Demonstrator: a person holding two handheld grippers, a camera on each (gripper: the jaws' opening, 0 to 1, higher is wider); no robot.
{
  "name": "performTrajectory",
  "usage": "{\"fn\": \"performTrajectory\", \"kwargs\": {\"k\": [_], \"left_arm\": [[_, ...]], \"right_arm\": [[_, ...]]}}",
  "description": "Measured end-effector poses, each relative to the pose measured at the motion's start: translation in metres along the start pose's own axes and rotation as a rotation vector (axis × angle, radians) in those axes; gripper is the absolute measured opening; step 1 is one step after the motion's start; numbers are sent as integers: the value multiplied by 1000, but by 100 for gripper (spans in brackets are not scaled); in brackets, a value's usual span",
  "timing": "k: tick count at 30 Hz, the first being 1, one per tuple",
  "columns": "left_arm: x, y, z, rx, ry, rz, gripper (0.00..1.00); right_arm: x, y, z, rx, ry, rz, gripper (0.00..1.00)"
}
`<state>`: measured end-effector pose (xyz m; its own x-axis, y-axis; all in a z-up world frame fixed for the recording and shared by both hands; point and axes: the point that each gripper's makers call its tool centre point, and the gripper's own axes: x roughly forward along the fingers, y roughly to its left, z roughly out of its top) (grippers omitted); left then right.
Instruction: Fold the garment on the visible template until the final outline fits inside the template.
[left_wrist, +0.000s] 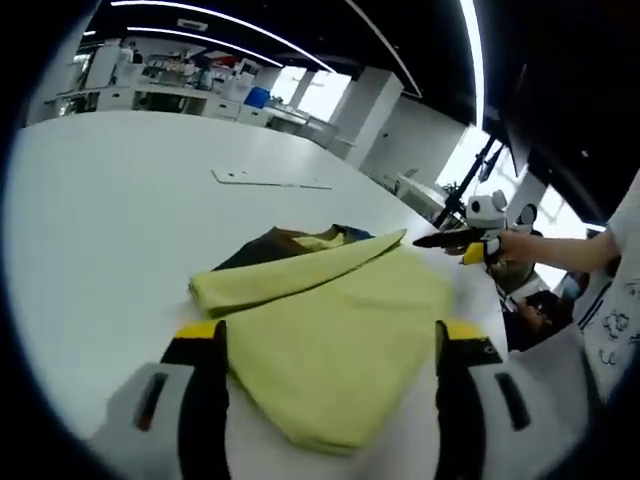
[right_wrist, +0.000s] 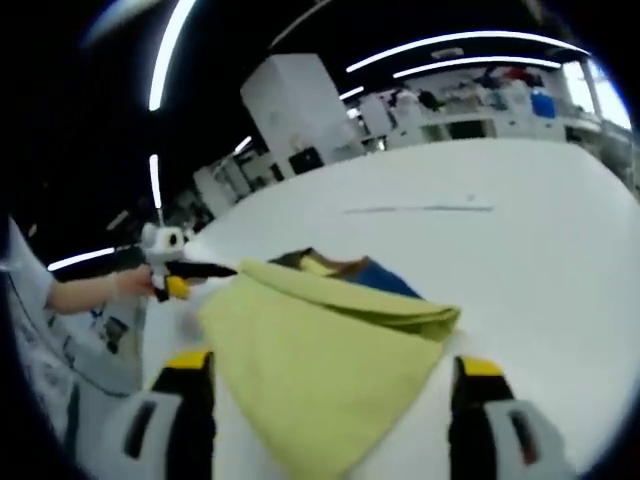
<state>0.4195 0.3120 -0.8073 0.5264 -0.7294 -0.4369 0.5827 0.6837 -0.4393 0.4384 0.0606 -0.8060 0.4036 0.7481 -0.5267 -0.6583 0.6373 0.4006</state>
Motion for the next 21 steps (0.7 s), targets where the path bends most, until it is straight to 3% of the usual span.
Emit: {"fn": "performTrajectory", "kwargs": {"k": [7,21], "left_arm": [[10,6,-1,17,23,17,82],[35,27,28,8,-18,38,84]], "right_arm": [[12,-7,-2,-7,22,9,96],[34,-21,19,-7,6,1,92]]}}
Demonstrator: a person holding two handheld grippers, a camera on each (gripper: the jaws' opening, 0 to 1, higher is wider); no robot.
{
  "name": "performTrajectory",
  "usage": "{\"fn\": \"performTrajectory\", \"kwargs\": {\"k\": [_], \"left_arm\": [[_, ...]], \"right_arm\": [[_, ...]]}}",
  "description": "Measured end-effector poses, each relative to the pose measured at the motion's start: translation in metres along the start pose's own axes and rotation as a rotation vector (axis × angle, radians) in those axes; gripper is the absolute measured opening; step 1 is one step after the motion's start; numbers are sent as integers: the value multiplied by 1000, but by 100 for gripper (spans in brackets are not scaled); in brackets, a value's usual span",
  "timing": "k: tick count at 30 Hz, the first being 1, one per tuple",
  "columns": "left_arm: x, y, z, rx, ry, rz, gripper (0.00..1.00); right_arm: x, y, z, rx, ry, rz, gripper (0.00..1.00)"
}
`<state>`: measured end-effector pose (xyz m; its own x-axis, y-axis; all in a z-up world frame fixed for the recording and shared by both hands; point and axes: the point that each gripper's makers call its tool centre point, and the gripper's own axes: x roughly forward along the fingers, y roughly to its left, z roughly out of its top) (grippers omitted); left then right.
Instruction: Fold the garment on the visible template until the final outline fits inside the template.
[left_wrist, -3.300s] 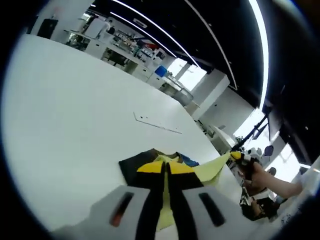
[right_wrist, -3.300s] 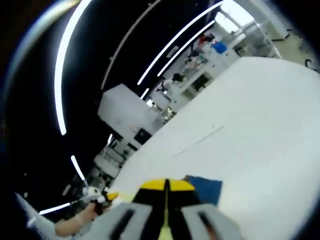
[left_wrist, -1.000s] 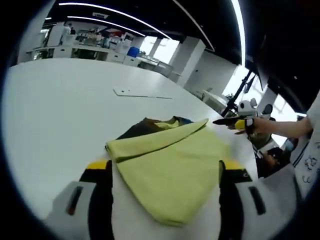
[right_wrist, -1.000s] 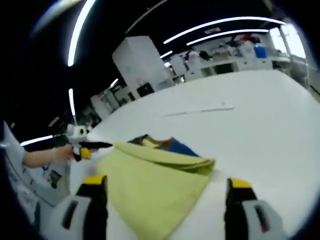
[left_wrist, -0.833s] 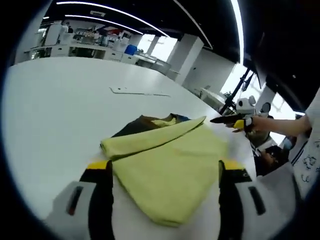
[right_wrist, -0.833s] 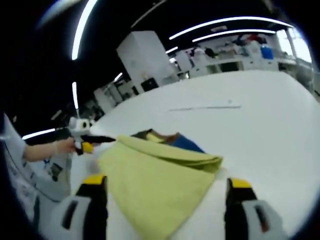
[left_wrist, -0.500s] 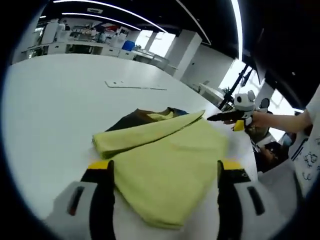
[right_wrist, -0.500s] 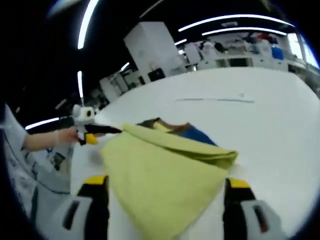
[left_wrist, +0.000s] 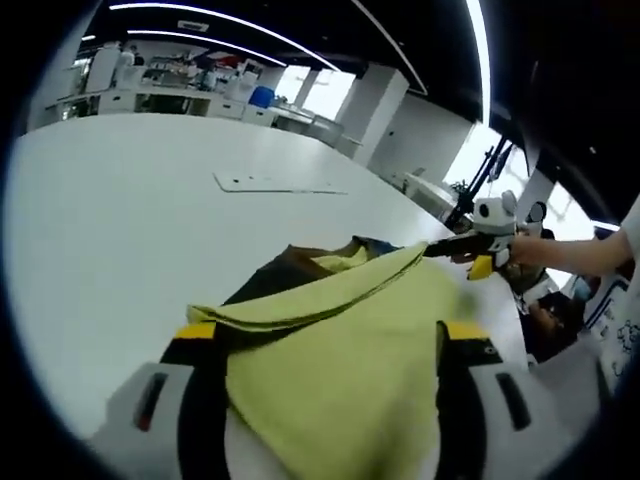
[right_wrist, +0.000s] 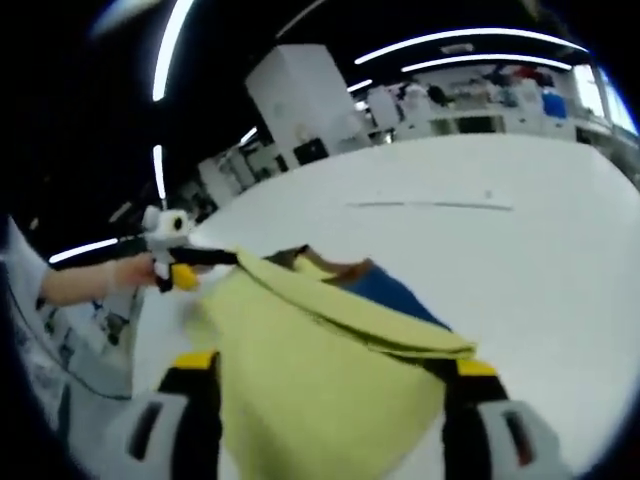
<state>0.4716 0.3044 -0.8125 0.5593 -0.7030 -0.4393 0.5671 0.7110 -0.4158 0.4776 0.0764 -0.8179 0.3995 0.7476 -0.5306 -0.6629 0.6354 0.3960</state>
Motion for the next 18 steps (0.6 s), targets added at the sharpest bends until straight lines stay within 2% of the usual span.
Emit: {"fn": "performTrajectory", "kwargs": {"k": [6,10,18], "left_arm": [[3,14,8,-44,-43,39,83],[0,17,9,-41,-49,53,83],[-11,13,5,-48,-41,49,82]], "right_arm": [[5,-9,8,28,-28,-16,89],[6,-6,9,31,-31,-15,88],[7,-6,11,29,-33,-12,87]]}}
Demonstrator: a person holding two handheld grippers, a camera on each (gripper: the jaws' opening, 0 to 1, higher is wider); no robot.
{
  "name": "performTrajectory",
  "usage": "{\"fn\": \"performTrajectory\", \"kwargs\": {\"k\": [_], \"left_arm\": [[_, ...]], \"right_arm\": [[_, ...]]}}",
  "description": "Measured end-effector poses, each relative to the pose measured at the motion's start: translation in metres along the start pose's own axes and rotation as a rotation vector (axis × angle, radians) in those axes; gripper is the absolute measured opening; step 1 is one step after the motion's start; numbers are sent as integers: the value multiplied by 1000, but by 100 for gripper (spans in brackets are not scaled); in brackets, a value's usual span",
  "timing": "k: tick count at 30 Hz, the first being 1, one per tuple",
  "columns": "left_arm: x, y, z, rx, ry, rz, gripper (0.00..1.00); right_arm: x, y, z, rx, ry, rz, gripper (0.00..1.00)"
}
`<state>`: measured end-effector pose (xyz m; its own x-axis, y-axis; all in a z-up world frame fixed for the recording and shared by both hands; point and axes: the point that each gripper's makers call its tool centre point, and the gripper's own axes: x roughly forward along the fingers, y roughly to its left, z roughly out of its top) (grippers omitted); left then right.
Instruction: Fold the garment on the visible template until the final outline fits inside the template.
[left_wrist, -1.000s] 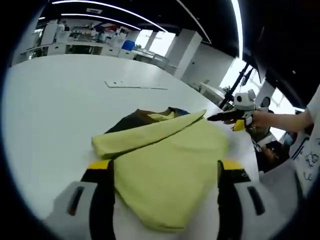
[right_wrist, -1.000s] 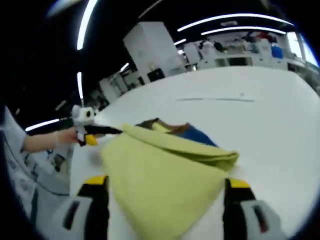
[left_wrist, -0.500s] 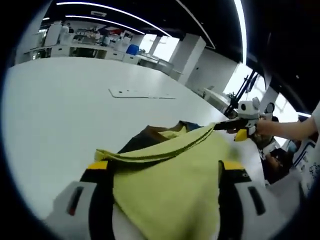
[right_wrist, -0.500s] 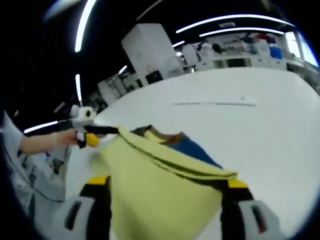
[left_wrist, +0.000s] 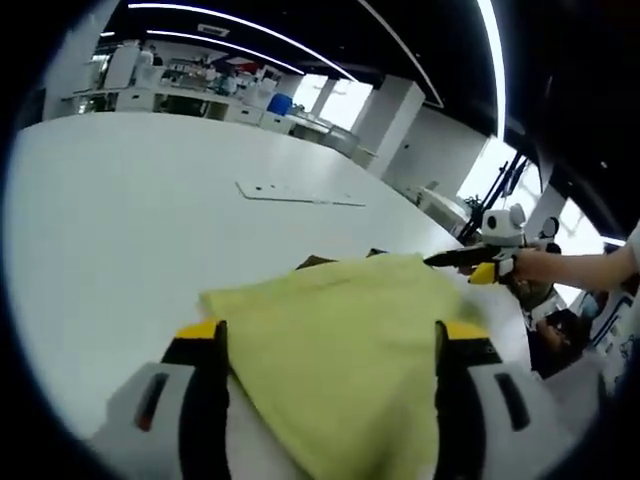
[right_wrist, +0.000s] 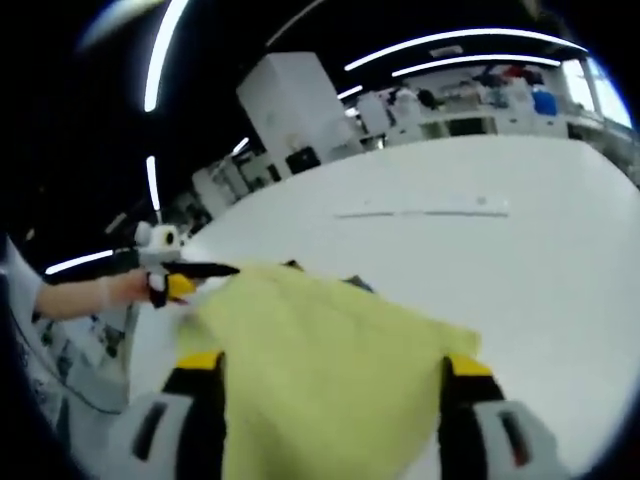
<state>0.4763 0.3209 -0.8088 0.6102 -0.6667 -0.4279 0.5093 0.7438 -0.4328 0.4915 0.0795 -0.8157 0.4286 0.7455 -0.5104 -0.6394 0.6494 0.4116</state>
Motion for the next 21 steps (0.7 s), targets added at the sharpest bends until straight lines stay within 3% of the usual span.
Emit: {"fn": "performTrajectory", "kwargs": {"k": [8,14,21], "left_arm": [[-23,-12,3,21,-19,2,79],[-48,-23,-14,20,5,-22,58],[-75,-25,-34,-5,13,-6,51]], "right_arm": [[-18,20,3,-36,-9,2,86],[-31,31,-6,-45,-10,6,85],[-51,38,-20,-13,-22,-10,83]]}}
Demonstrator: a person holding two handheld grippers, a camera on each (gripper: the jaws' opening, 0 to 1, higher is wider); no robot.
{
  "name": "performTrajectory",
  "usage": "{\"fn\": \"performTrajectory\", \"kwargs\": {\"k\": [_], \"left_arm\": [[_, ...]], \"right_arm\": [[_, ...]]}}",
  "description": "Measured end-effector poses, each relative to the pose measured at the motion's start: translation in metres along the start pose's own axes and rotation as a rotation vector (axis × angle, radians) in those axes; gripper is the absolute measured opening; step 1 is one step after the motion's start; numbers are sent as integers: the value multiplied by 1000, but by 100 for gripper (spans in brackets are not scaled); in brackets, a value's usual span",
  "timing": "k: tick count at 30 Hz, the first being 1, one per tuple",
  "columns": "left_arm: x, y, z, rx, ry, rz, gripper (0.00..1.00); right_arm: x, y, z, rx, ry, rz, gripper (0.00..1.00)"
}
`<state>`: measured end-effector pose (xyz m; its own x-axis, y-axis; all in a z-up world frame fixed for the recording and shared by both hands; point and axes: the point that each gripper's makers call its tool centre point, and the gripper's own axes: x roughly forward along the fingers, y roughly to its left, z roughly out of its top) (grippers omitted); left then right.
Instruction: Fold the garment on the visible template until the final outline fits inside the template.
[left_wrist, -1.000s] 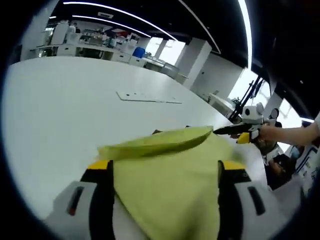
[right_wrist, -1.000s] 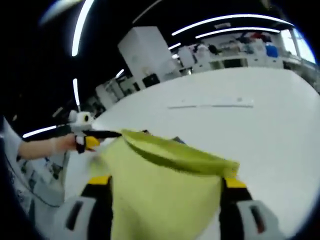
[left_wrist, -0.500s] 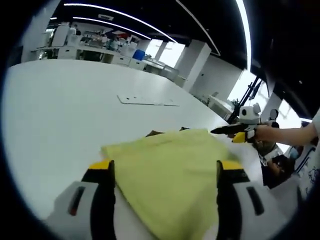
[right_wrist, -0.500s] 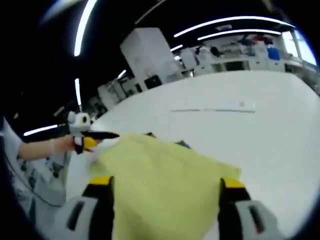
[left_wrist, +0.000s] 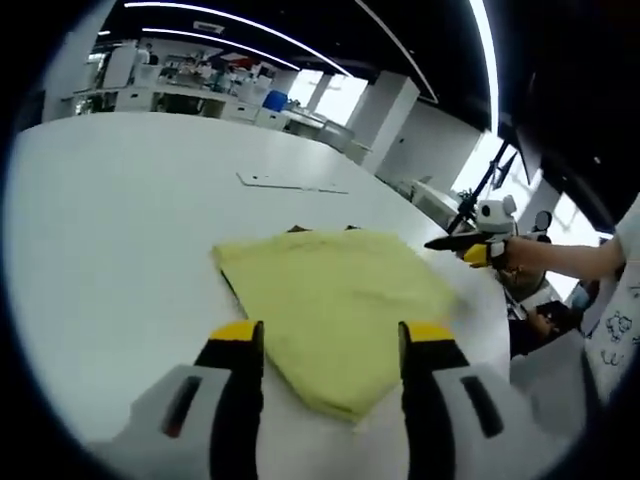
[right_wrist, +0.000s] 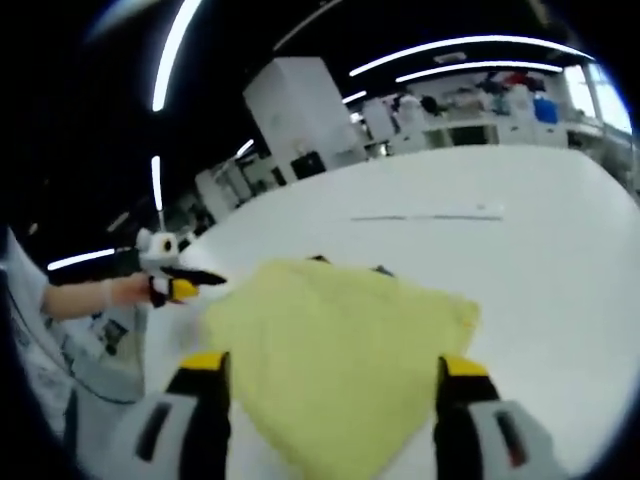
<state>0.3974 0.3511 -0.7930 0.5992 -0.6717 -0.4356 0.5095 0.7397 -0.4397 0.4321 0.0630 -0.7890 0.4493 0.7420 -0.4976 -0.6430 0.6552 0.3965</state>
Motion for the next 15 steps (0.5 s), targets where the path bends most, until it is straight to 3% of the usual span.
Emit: {"fn": "performTrajectory", "kwargs": {"k": [4,11,15], "left_arm": [[-13,-3,-6,-19,-27,20,51],[-27,-9,-22,-27,-17,42,51],[-34,-11,-32,-8,-11,64,47]], "right_arm": [[-16,-2,-3,9,-18,-26,82],[-41,2,-18,-2,-9,-56,79],[-50,-3,-28,-11,4,-76,71]]}}
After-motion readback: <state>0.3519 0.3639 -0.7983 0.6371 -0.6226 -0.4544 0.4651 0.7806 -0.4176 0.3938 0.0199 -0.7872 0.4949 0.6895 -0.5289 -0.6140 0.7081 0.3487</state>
